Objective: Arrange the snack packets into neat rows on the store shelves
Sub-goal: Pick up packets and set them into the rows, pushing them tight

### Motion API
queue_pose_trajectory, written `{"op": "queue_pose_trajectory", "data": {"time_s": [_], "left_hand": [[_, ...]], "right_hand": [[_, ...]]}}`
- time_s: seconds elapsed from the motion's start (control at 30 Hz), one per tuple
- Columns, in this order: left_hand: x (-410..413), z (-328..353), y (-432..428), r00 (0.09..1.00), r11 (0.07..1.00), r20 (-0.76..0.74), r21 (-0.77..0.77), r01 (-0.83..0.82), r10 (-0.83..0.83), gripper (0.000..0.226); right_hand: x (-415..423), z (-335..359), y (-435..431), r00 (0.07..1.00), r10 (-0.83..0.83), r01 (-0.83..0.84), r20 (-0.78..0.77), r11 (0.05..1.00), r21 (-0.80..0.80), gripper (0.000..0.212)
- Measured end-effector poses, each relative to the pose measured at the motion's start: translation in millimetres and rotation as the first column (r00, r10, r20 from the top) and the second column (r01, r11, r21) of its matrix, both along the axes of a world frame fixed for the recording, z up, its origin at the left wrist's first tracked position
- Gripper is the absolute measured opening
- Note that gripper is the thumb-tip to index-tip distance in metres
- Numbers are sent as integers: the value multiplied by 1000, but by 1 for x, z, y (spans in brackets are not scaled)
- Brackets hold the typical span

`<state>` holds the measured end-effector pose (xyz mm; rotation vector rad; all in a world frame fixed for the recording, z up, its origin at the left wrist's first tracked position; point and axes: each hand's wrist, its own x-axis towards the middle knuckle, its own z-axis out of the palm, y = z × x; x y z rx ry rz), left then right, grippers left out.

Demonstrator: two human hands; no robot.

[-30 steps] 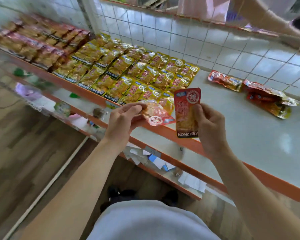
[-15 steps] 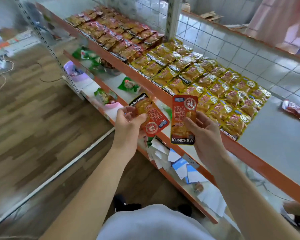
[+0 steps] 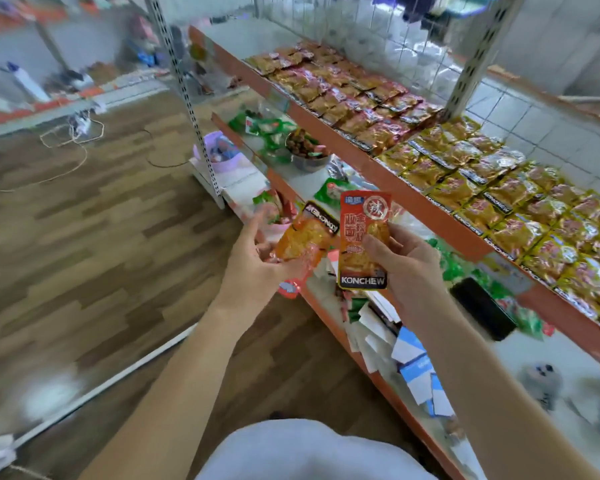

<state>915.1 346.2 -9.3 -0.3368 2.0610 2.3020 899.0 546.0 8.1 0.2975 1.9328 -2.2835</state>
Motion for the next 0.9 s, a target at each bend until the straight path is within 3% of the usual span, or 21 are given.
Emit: {"op": "queue_pose_trajectory", "data": {"time_s": [0.13,0.27,0.33,0.53,0.7,0.9], "left_hand": [[-7,14,-33,994,993,-8,-30,-113,112,61],[-20,15,-51,983,979,63,93,-179,173,24],[-28,17,-51,982,969,84,166,-181,169,15],[-75,33,-38,979,970,153,182,-162,135,21],[-125,43,-29,986,961,163,278,-1,-46,26],[-175,38,-13,988,993,149,113,20,-37,15]], "right_hand": [[-6,8,-28,999,31,-31,21,999,-14,25],[-13,9,-39,997,65,-65,31,998,-5,39],[-19,10,-41,996,84,-83,33,996,-24,45],[-56,15,-40,1000,16,-14,14,990,-139,36],[-95,19,-27,999,-30,32,16,990,-137,15],[-131,27,-6,997,-71,71,3,996,-55,14]]}}
